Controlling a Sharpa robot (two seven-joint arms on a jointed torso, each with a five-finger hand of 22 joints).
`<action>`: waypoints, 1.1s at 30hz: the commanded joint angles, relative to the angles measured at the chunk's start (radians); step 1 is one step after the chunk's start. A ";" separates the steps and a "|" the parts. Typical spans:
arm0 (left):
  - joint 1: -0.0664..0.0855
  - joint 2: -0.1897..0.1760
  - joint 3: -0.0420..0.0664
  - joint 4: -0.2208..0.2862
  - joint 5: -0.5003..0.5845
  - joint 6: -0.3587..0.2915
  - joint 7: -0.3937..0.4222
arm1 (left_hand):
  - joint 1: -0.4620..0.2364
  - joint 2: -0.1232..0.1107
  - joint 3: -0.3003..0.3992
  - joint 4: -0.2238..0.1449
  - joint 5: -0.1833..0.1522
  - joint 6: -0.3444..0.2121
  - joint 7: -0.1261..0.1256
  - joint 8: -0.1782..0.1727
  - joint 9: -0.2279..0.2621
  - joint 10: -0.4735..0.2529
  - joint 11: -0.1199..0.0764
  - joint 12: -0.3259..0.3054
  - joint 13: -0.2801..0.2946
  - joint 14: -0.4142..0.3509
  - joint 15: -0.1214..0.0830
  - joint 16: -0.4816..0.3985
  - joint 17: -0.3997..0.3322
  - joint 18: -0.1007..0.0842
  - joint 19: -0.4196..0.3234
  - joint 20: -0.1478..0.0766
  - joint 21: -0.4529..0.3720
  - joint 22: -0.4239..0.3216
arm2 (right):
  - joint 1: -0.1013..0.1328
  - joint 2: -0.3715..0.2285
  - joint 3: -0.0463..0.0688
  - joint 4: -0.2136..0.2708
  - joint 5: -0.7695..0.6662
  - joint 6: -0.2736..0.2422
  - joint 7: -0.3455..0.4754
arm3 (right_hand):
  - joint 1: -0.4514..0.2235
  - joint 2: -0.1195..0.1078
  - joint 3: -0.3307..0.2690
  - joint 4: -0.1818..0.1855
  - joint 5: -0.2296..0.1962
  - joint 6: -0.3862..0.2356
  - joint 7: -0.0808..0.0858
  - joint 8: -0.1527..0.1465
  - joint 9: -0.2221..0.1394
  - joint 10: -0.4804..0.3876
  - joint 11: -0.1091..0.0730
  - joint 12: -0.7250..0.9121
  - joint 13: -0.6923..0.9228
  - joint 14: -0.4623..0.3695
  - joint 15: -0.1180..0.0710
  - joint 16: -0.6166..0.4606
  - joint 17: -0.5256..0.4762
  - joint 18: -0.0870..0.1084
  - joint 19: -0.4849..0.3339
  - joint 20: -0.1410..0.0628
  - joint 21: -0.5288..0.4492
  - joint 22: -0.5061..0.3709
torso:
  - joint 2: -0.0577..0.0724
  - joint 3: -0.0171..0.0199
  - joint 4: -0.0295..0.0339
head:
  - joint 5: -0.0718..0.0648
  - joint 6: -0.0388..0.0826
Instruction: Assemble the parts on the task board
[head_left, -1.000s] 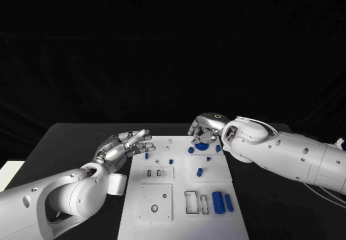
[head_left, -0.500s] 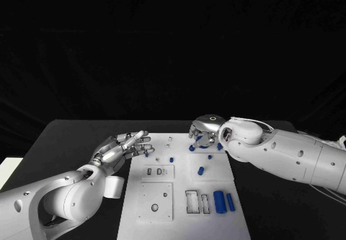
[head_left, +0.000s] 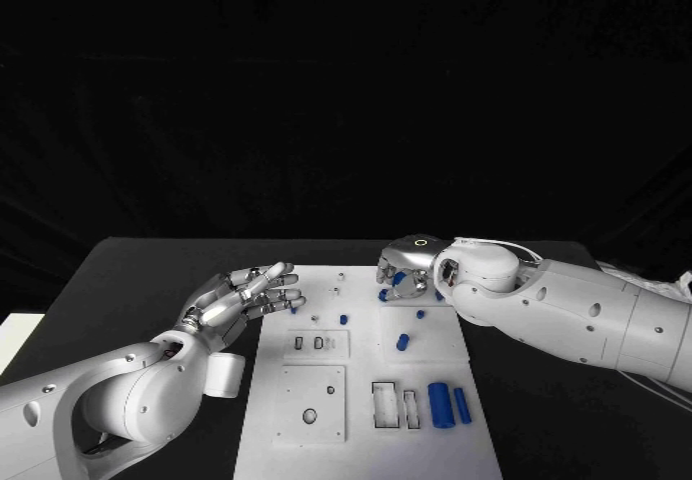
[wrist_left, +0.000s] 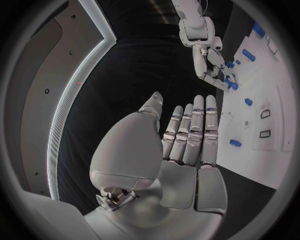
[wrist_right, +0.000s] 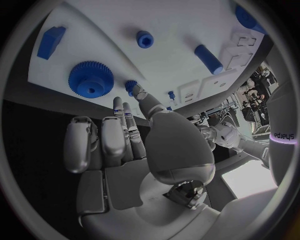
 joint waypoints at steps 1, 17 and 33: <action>0.002 0.002 0.001 -0.001 0.003 -0.001 -0.002 | 0.000 0.009 -0.005 -0.002 -0.002 0.000 0.010 -0.005 -0.002 -0.005 0.005 -0.006 -0.001 -0.001 0.008 -0.004 0.001 0.003 -0.001 0.005 -0.005 -0.001 | -0.001 0.005 -0.001 -0.005 -0.018 0.040 0.017 | 0.009 0.010 0.016 -0.001 -0.008 0.000 -0.002 -0.001 -0.001 0.000 -0.001 -0.001 -0.004 0.017 0.005 0.005 -0.002 -0.003 -0.009 0.002 0.005 0.002 | 0.003 -0.0005 0.0019 | -0.004 -0.001; 0.002 0.006 0.001 -0.008 0.003 -0.003 -0.006 | 0.005 0.016 -0.003 -0.009 -0.001 -0.004 0.014 -0.012 -0.001 -0.010 0.008 -0.013 -0.001 -0.001 0.010 -0.010 0.002 0.003 -0.001 0.007 -0.009 -0.005 | -0.004 0.013 -0.004 -0.017 -0.008 0.081 0.043 | 0.017 0.030 0.089 0.006 -0.016 0.024 -0.006 0.002 0.001 0.024 -0.006 0.000 -0.010 0.017 0.001 0.010 0.000 -0.003 -0.013 0.000 0.012 0.008 | 0.008 -0.0020 0.0083 | -0.010 -0.001; 0.002 0.007 0.001 -0.013 0.003 -0.002 -0.010 | 0.008 0.020 -0.001 -0.012 0.000 -0.004 0.014 -0.014 -0.001 -0.011 0.008 -0.015 -0.001 -0.001 0.011 -0.013 0.002 0.003 -0.001 0.007 -0.010 -0.006 | -0.005 0.007 0.000 0.016 -0.003 -0.103 0.046 | 0.009 0.040 0.161 0.042 -0.052 0.076 -0.015 0.011 0.015 0.085 -0.020 0.003 -0.006 0.018 -0.011 0.015 0.005 -0.005 -0.011 -0.010 0.021 0.017 | 0.010 -0.0037 0.0112 | -0.006 0.006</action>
